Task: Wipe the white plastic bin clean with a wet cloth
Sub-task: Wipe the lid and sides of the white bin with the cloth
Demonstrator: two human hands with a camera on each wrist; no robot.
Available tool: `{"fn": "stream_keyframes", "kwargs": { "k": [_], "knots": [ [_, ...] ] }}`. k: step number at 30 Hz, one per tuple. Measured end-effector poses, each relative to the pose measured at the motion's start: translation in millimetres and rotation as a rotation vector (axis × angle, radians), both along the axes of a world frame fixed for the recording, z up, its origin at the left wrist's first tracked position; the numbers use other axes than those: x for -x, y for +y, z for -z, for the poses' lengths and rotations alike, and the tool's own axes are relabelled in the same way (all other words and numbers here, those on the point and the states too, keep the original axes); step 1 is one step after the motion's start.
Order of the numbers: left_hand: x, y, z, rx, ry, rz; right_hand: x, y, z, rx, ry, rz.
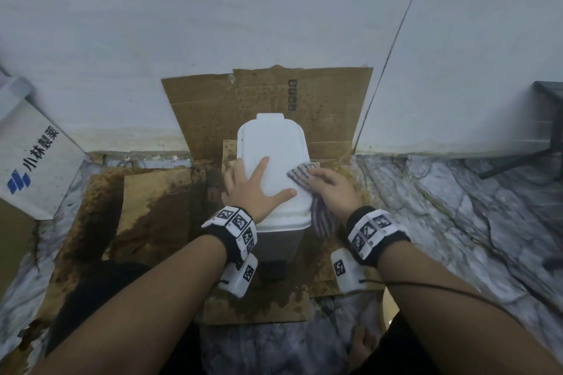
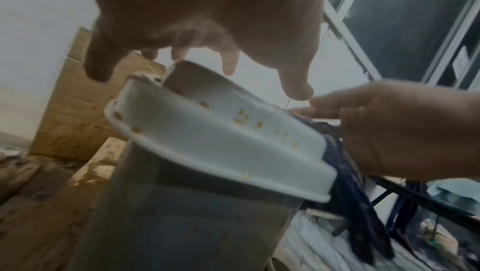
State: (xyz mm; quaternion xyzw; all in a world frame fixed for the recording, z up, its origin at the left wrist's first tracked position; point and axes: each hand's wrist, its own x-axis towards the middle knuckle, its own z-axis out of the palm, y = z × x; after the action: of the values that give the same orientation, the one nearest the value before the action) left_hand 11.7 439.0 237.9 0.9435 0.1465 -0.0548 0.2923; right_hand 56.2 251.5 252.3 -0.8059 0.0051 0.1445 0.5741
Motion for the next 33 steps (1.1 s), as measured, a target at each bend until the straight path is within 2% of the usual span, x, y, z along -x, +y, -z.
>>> {"fn": "stream_keyframes", "kwargs": {
  "k": [3, 6, 13, 18, 21, 30, 33],
  "knots": [
    [-1.3, 5.4, 9.1, 0.044, 0.064, -0.005, -3.1, 8.0, 10.9, 0.087, -0.108, -0.055],
    [-0.2, 16.2, 13.1, 0.12, 0.036, -0.023, -18.2, 12.4, 12.0, 0.174, -0.174, -0.095],
    [7.6, 54.8, 15.6, 0.31, 0.008, -0.046, -63.3, 41.7, 6.0, 0.311, -0.241, -0.196],
    [11.9, 73.8, 19.3, 0.347, 0.013, -0.042, -106.7, 74.0, 2.1, 0.442, -0.318, -0.249],
    [14.8, 82.3, 22.2, 0.356, -0.001, -0.043, -134.7, 91.1, -2.5, 0.511, -0.317, -0.277],
    [20.0, 97.5, 34.7, 0.386, -0.068, -0.038, -181.5, 137.9, -20.8, 0.523, -0.245, -0.449],
    [20.6, 100.6, 35.6, 0.399, -0.09, -0.047, -191.3, 148.0, -23.6, 0.49, -0.181, -0.452]
  ]
}}
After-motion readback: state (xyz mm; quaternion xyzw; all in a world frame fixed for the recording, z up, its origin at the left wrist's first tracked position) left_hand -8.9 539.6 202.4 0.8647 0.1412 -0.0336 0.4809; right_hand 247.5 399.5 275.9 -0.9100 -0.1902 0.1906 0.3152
